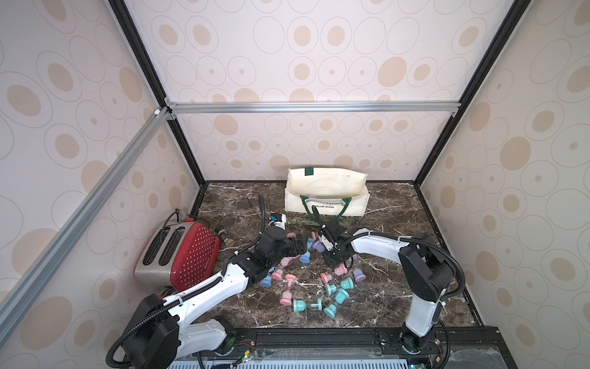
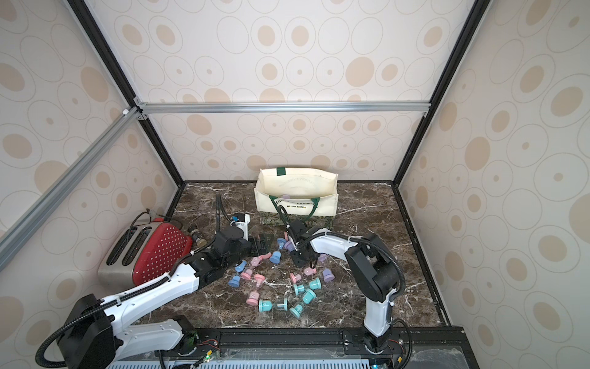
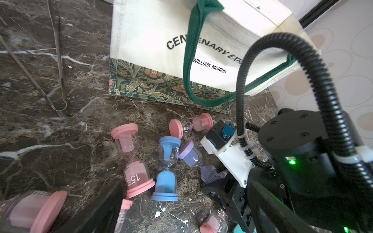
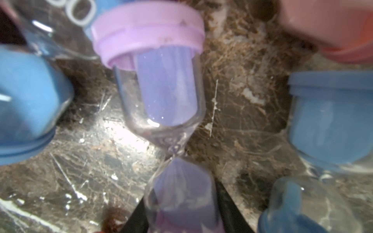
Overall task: Put the hourglass into the canvas bag
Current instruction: Pick up the hourglass from the center of the board.
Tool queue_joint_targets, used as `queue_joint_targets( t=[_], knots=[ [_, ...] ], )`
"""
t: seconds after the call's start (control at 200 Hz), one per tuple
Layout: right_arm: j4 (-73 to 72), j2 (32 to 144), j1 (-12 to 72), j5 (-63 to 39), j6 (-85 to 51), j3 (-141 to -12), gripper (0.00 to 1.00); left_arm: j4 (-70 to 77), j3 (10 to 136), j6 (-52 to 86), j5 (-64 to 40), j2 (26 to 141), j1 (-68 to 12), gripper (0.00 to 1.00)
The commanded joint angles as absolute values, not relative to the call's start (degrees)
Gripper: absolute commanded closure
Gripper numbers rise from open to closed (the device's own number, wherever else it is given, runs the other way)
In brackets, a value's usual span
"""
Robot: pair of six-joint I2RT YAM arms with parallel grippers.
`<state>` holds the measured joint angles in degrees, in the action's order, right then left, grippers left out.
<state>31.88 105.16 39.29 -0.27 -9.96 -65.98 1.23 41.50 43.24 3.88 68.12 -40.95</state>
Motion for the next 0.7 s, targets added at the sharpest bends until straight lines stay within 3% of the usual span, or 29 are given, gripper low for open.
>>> queue_joint_targets(
  t=[0.0,0.695],
  knots=[
    [33.93,102.04,39.42,-1.31,-10.05,-65.36,0.69,0.02,44.08,42.30,5.40,67.02,-41.44,0.02],
    [47.99,86.91,37.49,-5.42,-10.20,-73.59,0.76,-7.11,53.64,35.22,11.29,64.66,-41.31,0.03]
  ],
)
